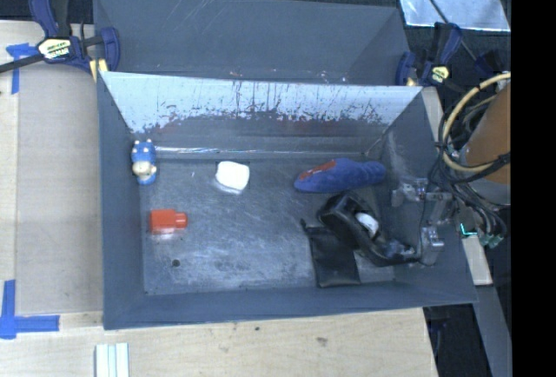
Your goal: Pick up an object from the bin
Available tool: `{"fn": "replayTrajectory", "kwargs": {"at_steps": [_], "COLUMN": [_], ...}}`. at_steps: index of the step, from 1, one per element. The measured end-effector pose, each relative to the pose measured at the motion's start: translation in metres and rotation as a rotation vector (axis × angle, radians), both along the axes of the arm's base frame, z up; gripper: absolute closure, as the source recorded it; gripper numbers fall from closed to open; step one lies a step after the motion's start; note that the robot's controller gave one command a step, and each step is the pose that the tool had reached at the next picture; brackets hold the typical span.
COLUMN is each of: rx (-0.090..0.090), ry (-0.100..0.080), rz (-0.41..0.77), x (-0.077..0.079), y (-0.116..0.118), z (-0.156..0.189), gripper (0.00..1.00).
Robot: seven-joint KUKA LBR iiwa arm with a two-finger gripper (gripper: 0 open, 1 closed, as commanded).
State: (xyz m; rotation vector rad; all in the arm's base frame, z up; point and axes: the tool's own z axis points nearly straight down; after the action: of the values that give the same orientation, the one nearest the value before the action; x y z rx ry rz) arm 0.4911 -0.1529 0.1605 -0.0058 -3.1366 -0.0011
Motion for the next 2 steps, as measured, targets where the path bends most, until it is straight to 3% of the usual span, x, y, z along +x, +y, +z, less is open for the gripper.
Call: {"fn": "replayTrajectory", "kwargs": {"at_steps": [1, 2], "rx": [-0.002, -0.004], "ry": [-0.02, -0.019], "rz": [0.016, -0.071], "x": [0.027, 0.002], "y": [0.057, 0.102], "z": [-0.09, -0.088], "gripper": [0.0, 0.0]}}
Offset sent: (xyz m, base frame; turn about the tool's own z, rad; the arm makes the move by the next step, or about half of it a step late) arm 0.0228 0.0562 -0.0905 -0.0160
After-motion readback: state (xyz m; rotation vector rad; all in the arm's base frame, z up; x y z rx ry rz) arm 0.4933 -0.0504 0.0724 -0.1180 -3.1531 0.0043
